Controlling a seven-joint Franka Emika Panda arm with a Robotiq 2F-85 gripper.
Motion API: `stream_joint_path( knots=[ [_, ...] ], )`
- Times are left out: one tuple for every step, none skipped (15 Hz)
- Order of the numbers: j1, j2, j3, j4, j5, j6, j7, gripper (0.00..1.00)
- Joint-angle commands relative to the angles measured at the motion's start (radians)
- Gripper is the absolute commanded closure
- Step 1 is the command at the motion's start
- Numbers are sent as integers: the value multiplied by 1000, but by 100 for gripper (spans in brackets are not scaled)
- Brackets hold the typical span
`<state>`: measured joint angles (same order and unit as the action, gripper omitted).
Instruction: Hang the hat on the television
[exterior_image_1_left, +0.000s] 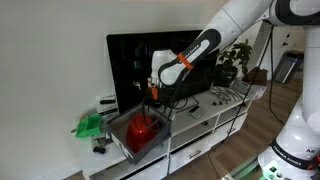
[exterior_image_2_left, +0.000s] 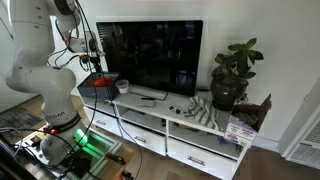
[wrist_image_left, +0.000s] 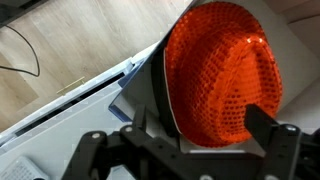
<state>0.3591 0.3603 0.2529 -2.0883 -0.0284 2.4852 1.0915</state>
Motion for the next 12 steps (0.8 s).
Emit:
stream_joint_path(
  knots=[
    [47, 83, -39, 57, 9, 46, 26, 0],
    [57, 102, -50, 67, 4, 68, 30, 0],
    [64, 122, -58, 81, 7, 79, 28, 0],
    [70, 142, -67, 95, 6, 95, 24, 0],
    [75, 159, -75, 108, 5, 110, 22, 0],
    [73, 174, -75, 120, 19, 116, 9, 0],
    [75, 188, -80, 132, 23, 127, 7, 0],
    [70, 202, -77, 141, 33, 135, -4, 0],
    [69, 214, -77, 151, 38, 142, -8, 8],
    [66, 226, -74, 162, 47, 148, -17, 25],
    [70, 235, -78, 171, 48, 153, -16, 34],
    [69, 243, -77, 179, 53, 155, -21, 41]
  ],
)
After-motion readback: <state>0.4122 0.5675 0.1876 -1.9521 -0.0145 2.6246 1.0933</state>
